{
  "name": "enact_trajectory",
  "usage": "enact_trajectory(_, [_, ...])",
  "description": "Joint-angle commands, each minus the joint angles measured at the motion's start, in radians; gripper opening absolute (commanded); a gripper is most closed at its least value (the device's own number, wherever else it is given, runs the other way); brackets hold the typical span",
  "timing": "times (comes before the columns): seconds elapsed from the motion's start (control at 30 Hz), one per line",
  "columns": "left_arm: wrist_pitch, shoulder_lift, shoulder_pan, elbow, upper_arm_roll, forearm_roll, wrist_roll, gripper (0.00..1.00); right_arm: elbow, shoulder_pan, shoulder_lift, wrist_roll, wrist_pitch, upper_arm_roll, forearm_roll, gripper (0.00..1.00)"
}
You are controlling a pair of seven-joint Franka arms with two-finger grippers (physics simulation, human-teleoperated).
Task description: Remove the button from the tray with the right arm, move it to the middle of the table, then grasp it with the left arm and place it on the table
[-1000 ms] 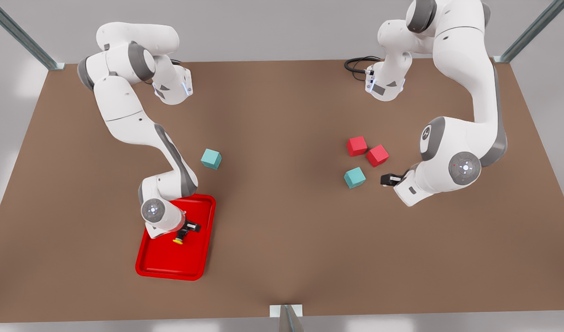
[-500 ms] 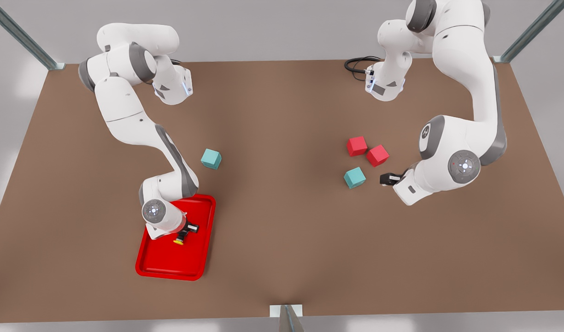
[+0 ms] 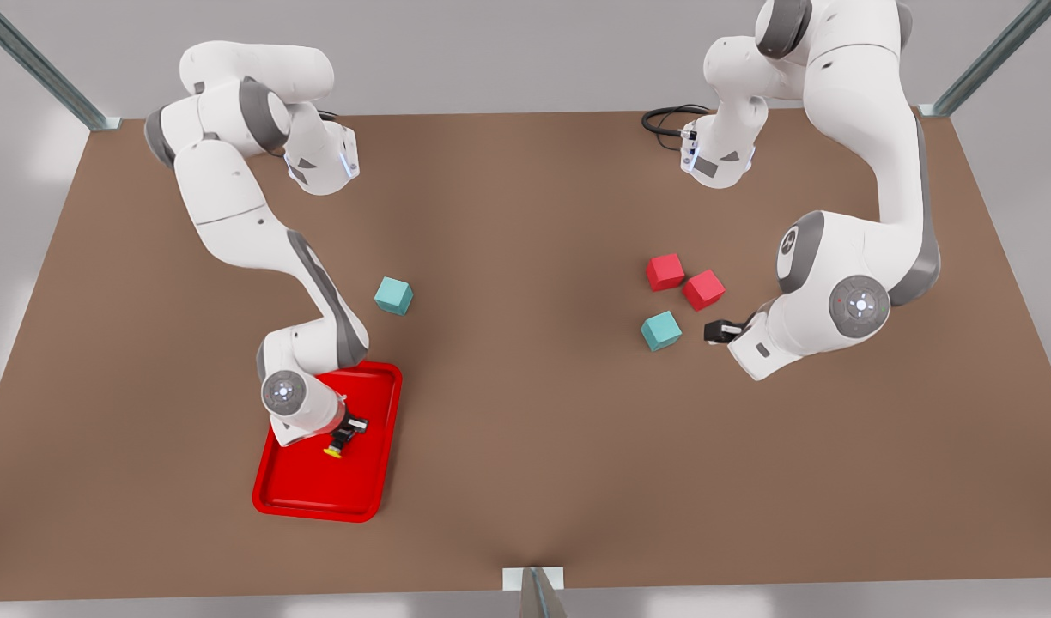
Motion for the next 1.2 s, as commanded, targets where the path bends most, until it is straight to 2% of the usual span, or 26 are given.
enact_trajectory(0.0, [0.0,-0.001,0.0,0.0,0.0,0.001,-0.022,1.0,-0.004,-0.002,-0.024,0.007,-0.035,0.006,0.0,0.47])
enact_trajectory(0.13, [-0.009,-0.005,0.002,0.0,-0.002,0.001,-0.022,1.0,-0.002,0.003,-0.093,0.028,-0.132,0.035,0.023,0.47])
enact_trajectory(0.23, [-0.011,-0.008,0.003,0.0,0.0,0.003,-0.02,1.0,0.013,0.067,-0.139,0.059,-0.212,0.034,0.095,0.47])
enact_trajectory(0.37, [-0.008,-0.007,0.003,0.0,0.0,0.003,-0.02,1.0,0.144,0.197,-0.111,0.197,-0.331,0.02,0.14,0.47])
enact_trajectory(0.47, [-0.012,-0.007,0.002,0.0,0.0,0.001,-0.022,1.0,0.3,0.507,-0.048,0.245,-0.416,-0.278,0.371,0.47])
enact_trajectory(0.6, [-0.012,-0.005,0.008,0.0,0.001,0.004,-0.029,1.0,0.449,0.659,0.068,0.404,-0.45,-0.359,0.465,0.47])
enact_trajectory(0.7, [-0.012,-0.005,0.009,0.0,0.001,0.004,-0.029,1.0,0.569,0.713,0.182,0.496,-0.444,-0.364,0.469,0.47])
enact_trajectory(0.9, [-0.012,-0.005,0.006,0.002,0.001,0.024,-0.031,1.0,0.661,0.74,0.253,0.542,-0.424,-0.365,0.469,0.47])
enact_trajectory(1.1, [-0.014,-0.009,0.008,0.002,0.003,0.026,-0.031,1.0,0.73,0.782,0.32,0.625,-0.269,-0.331,0.472,0.49])
enact_trajectory(1.17, [-0.014,-0.009,0.009,0.0,0.001,0.027,-0.031,1.0,0.73,0.782,0.331,0.64,-0.212,-0.333,0.472,0.55])
